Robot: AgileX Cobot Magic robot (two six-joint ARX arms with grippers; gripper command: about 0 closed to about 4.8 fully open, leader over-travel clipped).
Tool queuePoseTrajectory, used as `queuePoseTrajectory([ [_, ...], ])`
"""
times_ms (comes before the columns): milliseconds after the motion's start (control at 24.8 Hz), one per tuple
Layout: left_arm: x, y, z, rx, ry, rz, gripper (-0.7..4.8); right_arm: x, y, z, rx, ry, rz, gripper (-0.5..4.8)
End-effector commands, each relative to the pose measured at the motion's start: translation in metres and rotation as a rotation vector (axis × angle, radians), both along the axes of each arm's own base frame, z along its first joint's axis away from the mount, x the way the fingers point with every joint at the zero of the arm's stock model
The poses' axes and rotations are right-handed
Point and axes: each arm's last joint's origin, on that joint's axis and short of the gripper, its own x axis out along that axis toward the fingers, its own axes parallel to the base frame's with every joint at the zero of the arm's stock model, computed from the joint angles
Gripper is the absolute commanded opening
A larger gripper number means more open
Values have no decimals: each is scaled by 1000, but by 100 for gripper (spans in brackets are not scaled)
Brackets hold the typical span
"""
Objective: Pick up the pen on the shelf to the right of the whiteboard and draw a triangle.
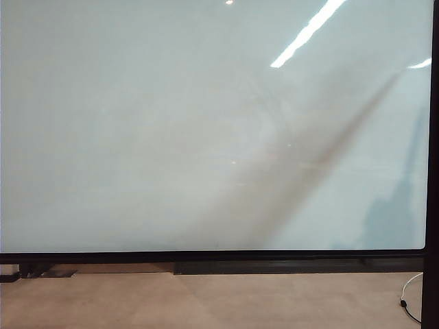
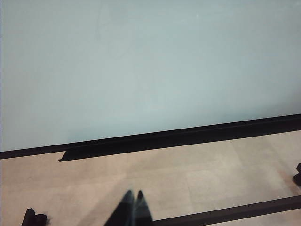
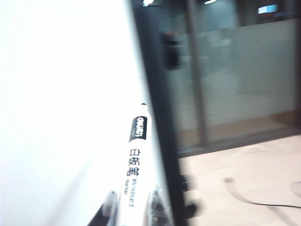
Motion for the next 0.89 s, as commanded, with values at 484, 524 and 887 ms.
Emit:
queuePoseTrajectory([
  [484,0,0,1,0,0,-4,-5,4,108,-8,-162,-53,510,-6],
  [524,0,0,1,0,0,-4,-5,8,113,-11,-162,-71,531,-6],
  [887,0,0,1,0,0,-4,-5,59,148,-38,-99,-208,796,-6],
])
